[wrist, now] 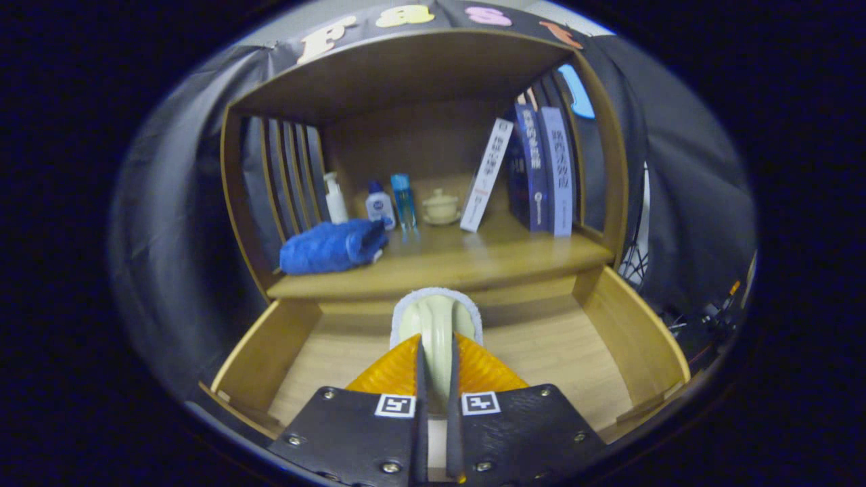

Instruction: Pull open the drawer, take out the items inside it, and place them on the countertop above the cabinet.

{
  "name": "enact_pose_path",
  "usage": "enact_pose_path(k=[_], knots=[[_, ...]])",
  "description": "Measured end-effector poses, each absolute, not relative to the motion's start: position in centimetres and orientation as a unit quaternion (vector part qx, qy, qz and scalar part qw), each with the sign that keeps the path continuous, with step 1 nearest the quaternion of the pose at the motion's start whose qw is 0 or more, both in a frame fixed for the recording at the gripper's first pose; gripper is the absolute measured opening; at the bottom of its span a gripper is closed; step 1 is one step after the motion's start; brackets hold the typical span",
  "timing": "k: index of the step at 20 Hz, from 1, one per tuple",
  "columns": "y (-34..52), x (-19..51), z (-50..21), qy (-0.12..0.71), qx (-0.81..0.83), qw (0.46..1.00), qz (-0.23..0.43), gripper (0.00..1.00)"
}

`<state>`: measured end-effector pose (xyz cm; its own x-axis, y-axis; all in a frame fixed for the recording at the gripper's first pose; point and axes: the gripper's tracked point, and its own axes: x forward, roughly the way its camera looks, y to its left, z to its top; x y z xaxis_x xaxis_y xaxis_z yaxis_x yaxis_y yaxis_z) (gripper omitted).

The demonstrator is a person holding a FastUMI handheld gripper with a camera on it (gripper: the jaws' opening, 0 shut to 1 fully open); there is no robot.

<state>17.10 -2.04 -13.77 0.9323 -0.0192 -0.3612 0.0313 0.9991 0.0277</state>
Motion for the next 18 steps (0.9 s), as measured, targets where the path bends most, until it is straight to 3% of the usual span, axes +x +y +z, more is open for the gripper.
enact_pose_path(k=[7,18], knots=[[-1.5,20.2,-5.3,0.054,-0.022,0.998,-0.015,0.10],[-1.6,32.9,-11.1,0.183,0.033,0.982,-0.026,0.11]])
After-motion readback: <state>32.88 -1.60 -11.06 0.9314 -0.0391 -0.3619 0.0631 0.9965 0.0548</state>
